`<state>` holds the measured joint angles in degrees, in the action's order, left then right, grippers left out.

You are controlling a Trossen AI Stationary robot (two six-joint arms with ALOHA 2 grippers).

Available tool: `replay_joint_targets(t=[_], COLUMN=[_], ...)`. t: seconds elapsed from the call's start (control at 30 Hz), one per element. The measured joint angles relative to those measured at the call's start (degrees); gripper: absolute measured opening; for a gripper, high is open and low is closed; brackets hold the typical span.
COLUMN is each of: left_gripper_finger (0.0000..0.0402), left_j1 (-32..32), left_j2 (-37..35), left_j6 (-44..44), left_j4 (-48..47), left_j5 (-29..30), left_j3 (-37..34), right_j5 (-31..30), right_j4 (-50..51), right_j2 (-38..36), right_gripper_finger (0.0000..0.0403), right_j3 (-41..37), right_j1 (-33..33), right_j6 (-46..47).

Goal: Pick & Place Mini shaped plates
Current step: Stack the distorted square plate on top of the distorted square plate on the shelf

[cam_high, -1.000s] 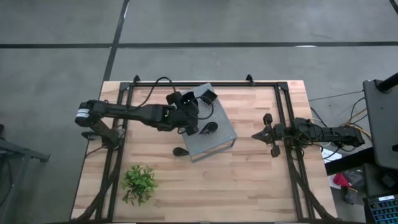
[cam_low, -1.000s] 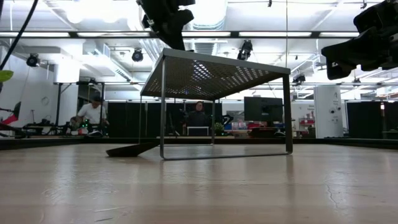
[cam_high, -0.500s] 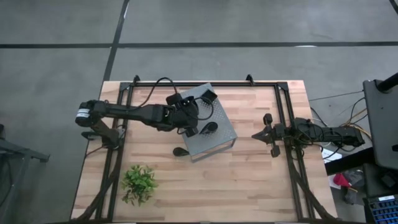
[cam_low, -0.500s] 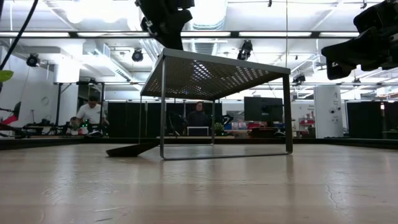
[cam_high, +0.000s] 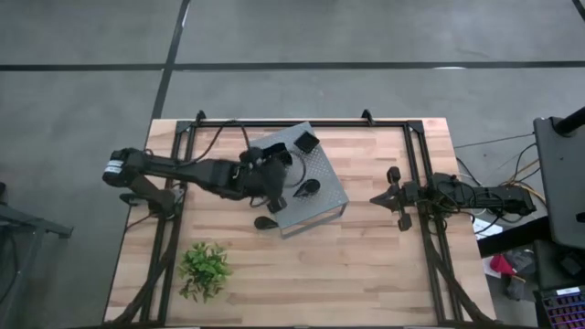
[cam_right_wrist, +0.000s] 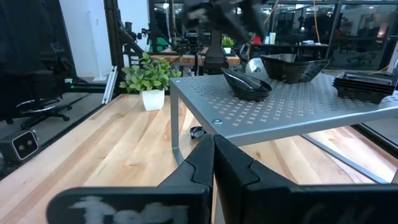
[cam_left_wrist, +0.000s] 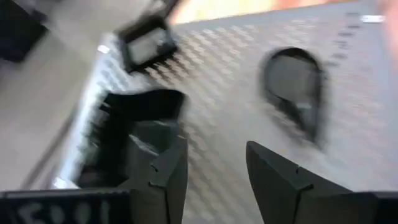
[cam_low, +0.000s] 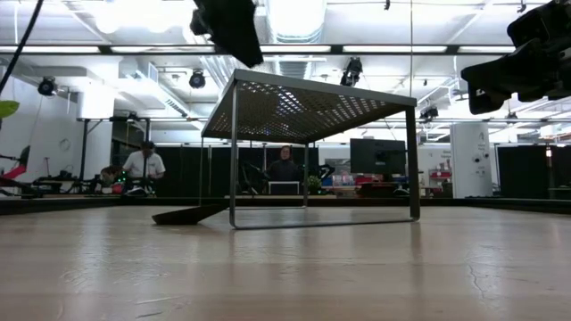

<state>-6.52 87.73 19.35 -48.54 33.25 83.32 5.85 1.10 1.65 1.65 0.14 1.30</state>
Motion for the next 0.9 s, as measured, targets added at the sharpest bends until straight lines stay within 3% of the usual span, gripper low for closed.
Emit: replay_joint_targets(t=[0.23, 0.5, 0.9], left_gripper_finger=[0.0152, 0.0143, 0.0139], left_j1=[-10.29, -16.42, -17.67], left_j2=[-0.04, 1.65, 1.79], left_j6=[1.87, 20.11, 24.82], left_j4=[-5.14, -4.00, 16.36], left_j5=[-4.68, -6.69, -10.05], left_j3=[-0.61, -6.57, -26.87], right_j5=[0.00, 0.00, 0.00], right_j4=[0.00, 0.00, 0.00], right_j2=[0.00, 0.00, 0.00], right_gripper_finger=[0.0009, 0.0009, 0.0009], right_j3=[0.00, 0.00, 0.00], right_j1=[0.00, 0.00, 0.00], right_j6=[0.00, 0.00, 0.00])
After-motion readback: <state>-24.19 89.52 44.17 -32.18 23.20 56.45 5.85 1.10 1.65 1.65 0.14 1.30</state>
